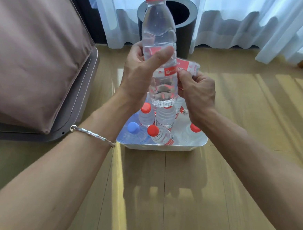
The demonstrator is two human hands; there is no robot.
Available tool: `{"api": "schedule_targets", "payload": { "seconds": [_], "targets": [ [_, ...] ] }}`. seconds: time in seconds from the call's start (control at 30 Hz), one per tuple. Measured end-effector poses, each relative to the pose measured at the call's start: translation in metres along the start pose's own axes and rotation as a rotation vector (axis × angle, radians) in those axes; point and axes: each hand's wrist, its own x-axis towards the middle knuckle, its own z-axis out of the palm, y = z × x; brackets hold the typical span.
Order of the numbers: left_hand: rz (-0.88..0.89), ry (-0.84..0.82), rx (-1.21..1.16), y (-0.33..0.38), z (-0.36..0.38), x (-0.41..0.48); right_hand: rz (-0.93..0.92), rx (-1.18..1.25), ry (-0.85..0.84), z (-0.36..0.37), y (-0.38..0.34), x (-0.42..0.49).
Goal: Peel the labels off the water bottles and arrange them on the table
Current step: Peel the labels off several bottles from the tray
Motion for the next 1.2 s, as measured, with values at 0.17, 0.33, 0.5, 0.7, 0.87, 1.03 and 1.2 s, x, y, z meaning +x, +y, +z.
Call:
{"api": "schedule_targets", "payload": {
  "seconds": [0.17,0.33,0.5,0.7,0.87,1.03,1.2],
  "targets": [
    [-0.023,-0.121,-0.079,0.002,-0.008,0.003,0.117,0.168,-0.22,-0.009,-0.003,0.0],
    [-0.048,-0.19,-0.093,0.001,-0.009,0.0,0.287,0.365,-0.54,-0.002,-0.014,-0.002],
    [0.022,-0.049,0.03,-0.003,-0.001,-0.001,0.047,0.088,-0.525,0.005,-0.011,-0.005],
    [0.037,-0.009,0.058,-0.007,0.002,0.0,-0.001,0.089,-0.469,-0.001,-0.01,-0.006],
    [0.024,0.016,0.133,-0.009,0.007,-0.003,0.058,0.252,-0.339,0.013,-0.015,-0.013],
    [0.092,0.178,0.296,-0.011,0.013,-0.003,0.025,0.04,-0.161,0.02,-0.025,-0.016],
    [0.126,0.197,0.23,-0.004,0.007,0.001,-0.105,-0.07,-0.119,0.016,-0.022,-0.015]
  ]
}}
